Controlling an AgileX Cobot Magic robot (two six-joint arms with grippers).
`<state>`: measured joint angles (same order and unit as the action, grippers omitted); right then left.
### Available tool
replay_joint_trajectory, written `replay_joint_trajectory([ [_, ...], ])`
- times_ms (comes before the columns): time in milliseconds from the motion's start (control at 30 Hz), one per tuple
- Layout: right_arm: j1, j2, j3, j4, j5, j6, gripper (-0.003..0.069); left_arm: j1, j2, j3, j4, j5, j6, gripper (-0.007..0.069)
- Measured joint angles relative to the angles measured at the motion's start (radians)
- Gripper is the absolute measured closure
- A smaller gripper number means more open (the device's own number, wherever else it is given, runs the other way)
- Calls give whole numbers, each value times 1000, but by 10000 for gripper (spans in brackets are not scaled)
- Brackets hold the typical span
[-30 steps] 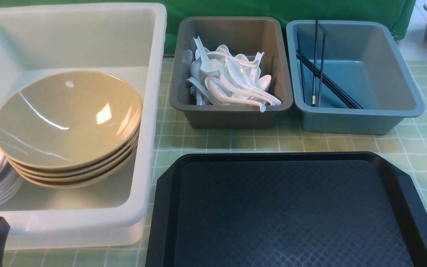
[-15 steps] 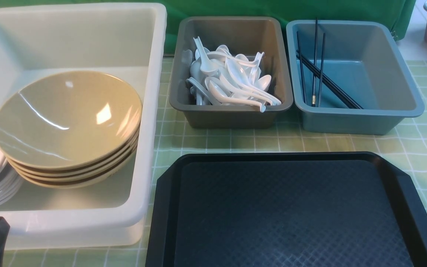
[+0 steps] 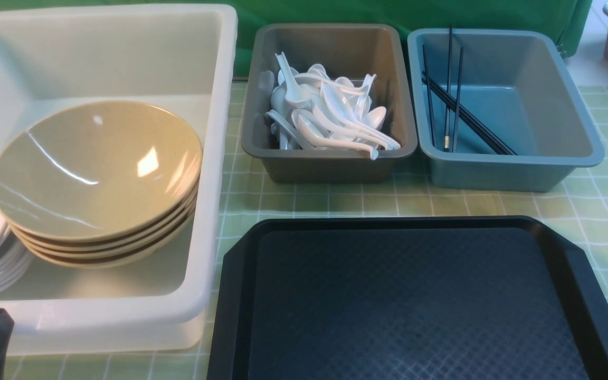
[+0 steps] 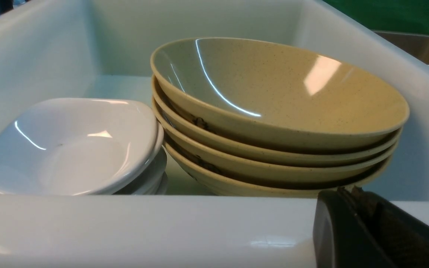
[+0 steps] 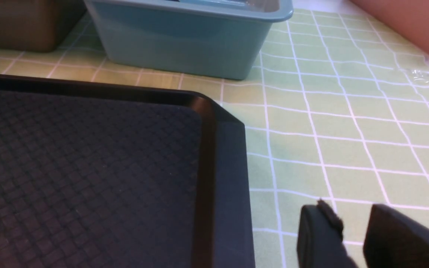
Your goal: On green table put chopsticks spoon bowls plates into blue grey white boxes.
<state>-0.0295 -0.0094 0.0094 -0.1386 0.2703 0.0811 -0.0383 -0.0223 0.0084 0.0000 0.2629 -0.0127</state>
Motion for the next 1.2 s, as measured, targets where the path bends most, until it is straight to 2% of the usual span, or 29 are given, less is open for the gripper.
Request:
replay_joint_trajectory([
  [1200,0,0,0,-1,0,0,426,1,0,0,0,0,0,626],
])
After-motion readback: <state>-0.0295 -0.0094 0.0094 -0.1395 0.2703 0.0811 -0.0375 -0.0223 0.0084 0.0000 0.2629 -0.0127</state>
